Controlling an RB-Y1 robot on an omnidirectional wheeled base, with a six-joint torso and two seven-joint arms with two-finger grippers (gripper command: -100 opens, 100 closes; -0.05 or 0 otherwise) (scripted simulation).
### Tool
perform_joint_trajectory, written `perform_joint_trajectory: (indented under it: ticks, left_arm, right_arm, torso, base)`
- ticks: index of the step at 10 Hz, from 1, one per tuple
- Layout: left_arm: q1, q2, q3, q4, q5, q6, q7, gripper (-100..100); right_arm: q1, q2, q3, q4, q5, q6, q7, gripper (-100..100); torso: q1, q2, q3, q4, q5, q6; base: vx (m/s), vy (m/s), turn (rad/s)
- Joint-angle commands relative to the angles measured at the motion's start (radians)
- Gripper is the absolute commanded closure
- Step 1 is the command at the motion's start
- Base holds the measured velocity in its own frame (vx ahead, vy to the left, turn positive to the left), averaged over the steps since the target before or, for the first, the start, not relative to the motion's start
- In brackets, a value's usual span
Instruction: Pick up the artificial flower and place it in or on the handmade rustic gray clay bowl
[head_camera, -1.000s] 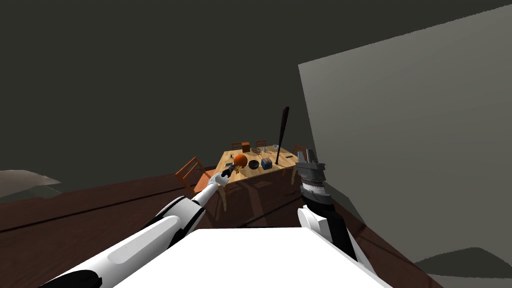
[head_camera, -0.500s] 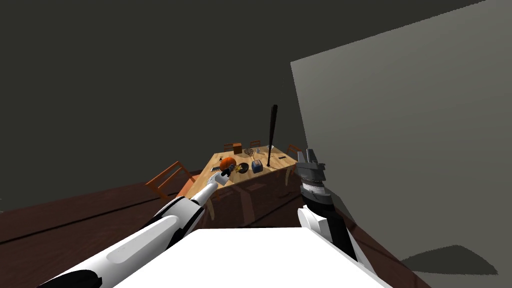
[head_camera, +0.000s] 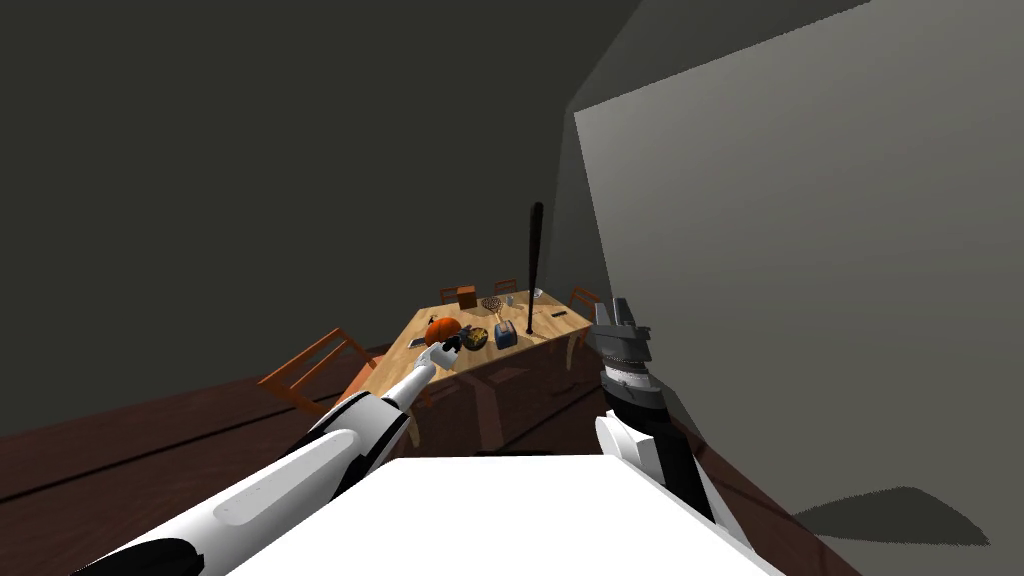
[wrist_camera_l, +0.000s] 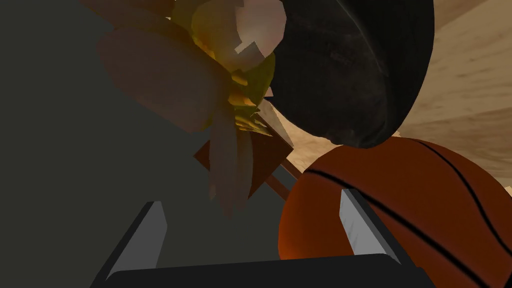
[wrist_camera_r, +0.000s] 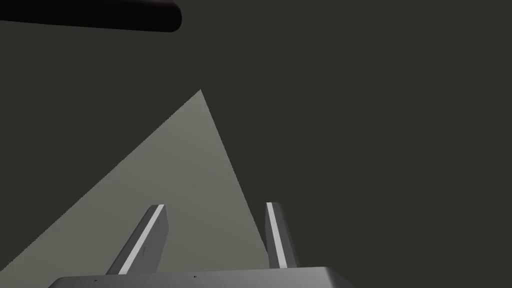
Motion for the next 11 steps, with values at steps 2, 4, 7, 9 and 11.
perform_joint_trajectory:
  ticks: [2, 4, 7, 9, 11]
  left_arm:
    - [0.000, 0.000, 0.000, 0.000, 0.000, 0.000, 0.000, -100]
    - [0.000, 0.000, 0.000, 0.000, 0.000, 0.000, 0.000, 0]
    - [0.019, 0.028, 0.042, -0.039, 0.037, 0.040, -0.036, -100]
    - [0.037, 0.055, 0.084, -0.079, 0.073, 0.081, -0.071, -100]
    - [0.056, 0.083, 0.125, -0.118, 0.110, 0.121, -0.107, -100]
  right_arm:
    - [0.000, 0.000, 0.000, 0.000, 0.000, 0.000, 0.000, 0]
    - [0.000, 0.000, 0.000, 0.000, 0.000, 0.000, 0.000, 0]
    - [0.000, 0.000, 0.000, 0.000, 0.000, 0.000, 0.000, 0]
    - [0.000, 0.000, 0.000, 0.000, 0.000, 0.000, 0.000, 0]
    - [0.000, 0.000, 0.000, 0.000, 0.000, 0.000, 0.000, 0]
  torso:
    - [0.001, 0.001, 0.000, 0.000, 0.000, 0.000]
    - [0.001, 0.001, 0.001, 0.000, 0.000, 0.000]
    - [0.002, 0.004, 0.002, 0.001, 0.000, 0.000]
    - [0.002, 0.004, 0.002, 0.001, 0.000, 0.000]
    - [0.002, 0.005, 0.003, 0.001, 0.000, 0.000]
  base:
    - [0.000, 0.000, 0.000]
    - [0.000, 0.000, 0.000]
    - [-0.042, 0.014, -0.153]
    - [-0.043, 0.002, -0.197]
    - [-0.063, 0.022, -0.197]
